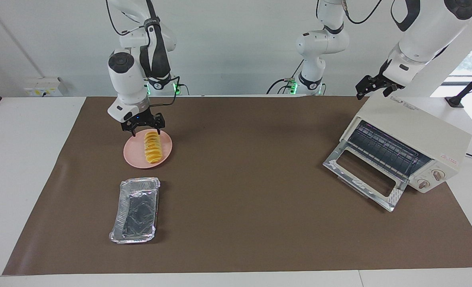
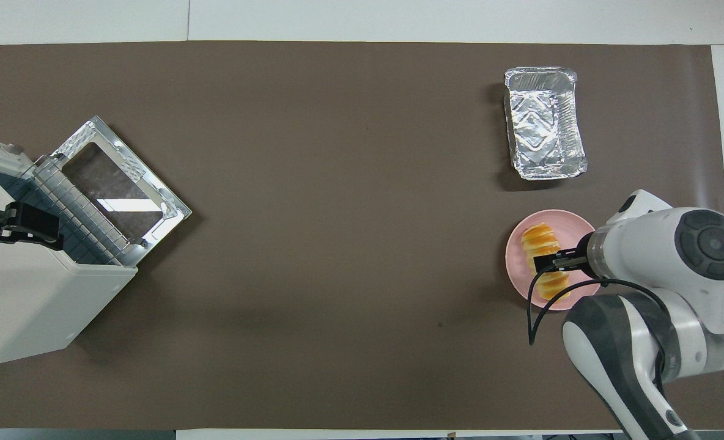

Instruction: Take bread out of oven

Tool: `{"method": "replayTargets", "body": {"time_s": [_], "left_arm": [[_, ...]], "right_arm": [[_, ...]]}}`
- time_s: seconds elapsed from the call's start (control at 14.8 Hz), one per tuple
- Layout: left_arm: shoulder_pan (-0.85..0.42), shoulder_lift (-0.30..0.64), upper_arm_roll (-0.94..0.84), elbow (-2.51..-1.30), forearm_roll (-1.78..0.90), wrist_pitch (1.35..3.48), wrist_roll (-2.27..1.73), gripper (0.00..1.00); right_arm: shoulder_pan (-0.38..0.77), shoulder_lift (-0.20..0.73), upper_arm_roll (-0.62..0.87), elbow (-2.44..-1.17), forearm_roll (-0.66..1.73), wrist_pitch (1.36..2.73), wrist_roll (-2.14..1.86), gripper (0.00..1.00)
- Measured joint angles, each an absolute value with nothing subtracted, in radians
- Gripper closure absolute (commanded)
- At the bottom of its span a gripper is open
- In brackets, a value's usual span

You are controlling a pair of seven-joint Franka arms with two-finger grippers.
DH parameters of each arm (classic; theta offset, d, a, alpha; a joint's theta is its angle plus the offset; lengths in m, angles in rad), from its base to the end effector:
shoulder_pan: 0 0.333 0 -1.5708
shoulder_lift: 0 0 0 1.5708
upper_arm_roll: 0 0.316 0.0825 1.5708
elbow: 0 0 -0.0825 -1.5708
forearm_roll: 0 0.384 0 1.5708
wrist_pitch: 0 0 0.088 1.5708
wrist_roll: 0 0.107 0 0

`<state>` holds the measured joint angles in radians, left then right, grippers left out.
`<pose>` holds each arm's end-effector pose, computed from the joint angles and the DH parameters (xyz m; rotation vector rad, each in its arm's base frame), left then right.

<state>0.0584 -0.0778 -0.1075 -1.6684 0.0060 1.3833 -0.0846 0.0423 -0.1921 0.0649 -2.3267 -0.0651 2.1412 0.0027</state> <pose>0.5068 -0.0263 0.6063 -3.0964 -0.0576 0.3207 0.4756 0.0489 0.4170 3.0674 0.2125 0.0148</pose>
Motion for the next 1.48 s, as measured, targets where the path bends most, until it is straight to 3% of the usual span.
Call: {"method": "replayTargets", "body": {"time_s": [0.61,0.94,1.15,1.48], "left_arm": [[0.058,-0.078,-0.108,-1.668,0.006,1.383,-0.085,0.0],[0.058,-0.078,-0.107,-1.668,0.006,1.383,-0.085,0.0],[0.058,-0.078,-0.108,-1.668,0.006,1.383,-0.085,0.0],[0.058,-0.078,-0.108,-1.668,0.006,1.383,-0.085,0.0]], "right_arm": [[-0.052,-0.196,0.051,-1.88,0.04,1.658,-0.095,0.0],[-0.126,-0.133,0.047,-1.607,0.04,1.411,-0.187,0.0],[-0.137,-0.085,0.047,-1.488,0.03,1.352,-0.195,0.0],[-0.131,-0.036,0.055,-1.521,0.013,1.426,-0.195,0.0]]}}
